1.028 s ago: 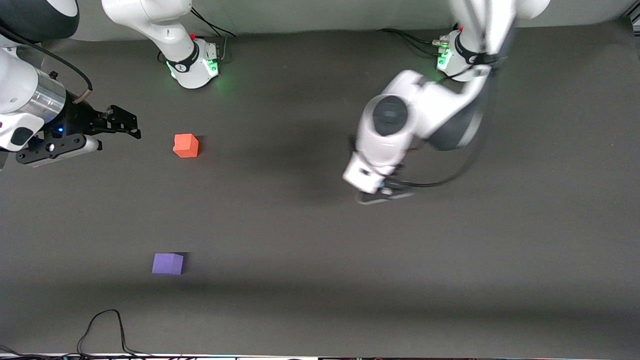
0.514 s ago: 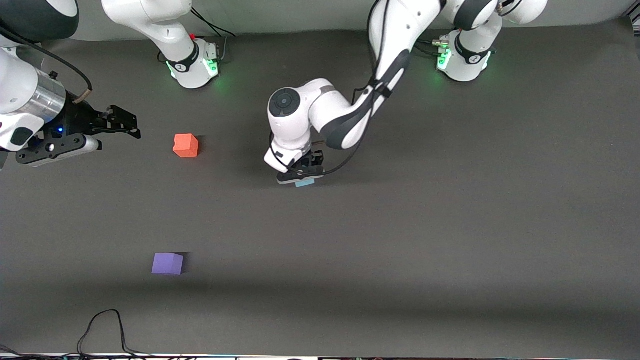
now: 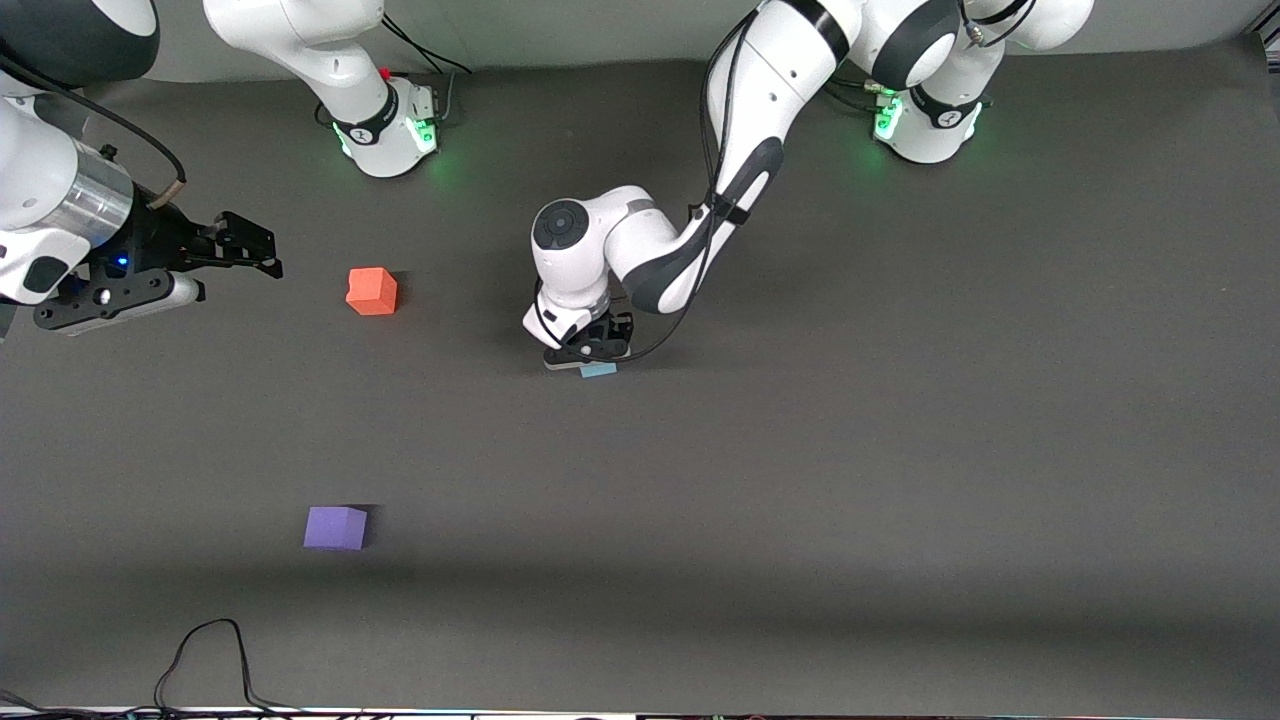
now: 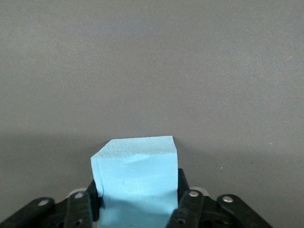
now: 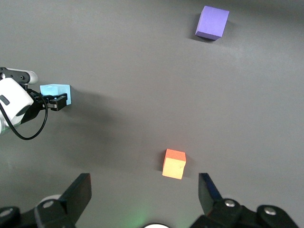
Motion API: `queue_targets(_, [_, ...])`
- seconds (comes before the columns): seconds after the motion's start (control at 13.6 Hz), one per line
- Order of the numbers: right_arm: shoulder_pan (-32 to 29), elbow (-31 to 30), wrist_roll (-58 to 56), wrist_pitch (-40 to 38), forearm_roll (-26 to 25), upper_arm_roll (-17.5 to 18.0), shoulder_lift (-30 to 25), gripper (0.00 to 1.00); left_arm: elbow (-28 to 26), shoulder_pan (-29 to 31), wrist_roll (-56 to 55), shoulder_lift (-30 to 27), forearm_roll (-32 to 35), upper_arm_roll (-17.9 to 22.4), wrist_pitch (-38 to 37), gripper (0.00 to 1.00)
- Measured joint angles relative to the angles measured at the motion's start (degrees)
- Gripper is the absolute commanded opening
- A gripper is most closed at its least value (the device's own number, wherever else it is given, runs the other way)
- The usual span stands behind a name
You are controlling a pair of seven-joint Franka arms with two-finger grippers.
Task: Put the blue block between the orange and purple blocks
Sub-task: 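Carry the blue block with the left gripper toward the table middle, then lower the blue block and open the left gripper, then withdraw the left gripper while the right gripper reaches the blue block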
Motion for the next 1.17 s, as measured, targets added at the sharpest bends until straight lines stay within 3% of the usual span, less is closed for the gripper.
queue_targets(0.37, [0.06,-0.08,0.00,0.00,0.00,0.11,0.26,1.00,2.74,1.66,0.02,-1.98,-0.75,0.19,-4.25,1.00])
queue_targets(0.66, [0.15,-0.21,0.00,0.01,0.00,0.15,0.43,1.00,3.18,9.81,8.10,-15.04,-8.99,-0.45,-16.60,1.00])
queue_targets(0.81, [0.41,-0.24,0.00,0.08,0.03,0.25,0.58,1.00,-2.98,15.58,13.54,-24.20,-10.46,-0.51,-19.85,1.00])
queue_targets(1.17, [7.25,-0.31,7.82,0.54,0.06,0.55,1.80,1.00,-30.71,32.14,34.97,-49.98,-11.06,-0.28,-22.36,1.00])
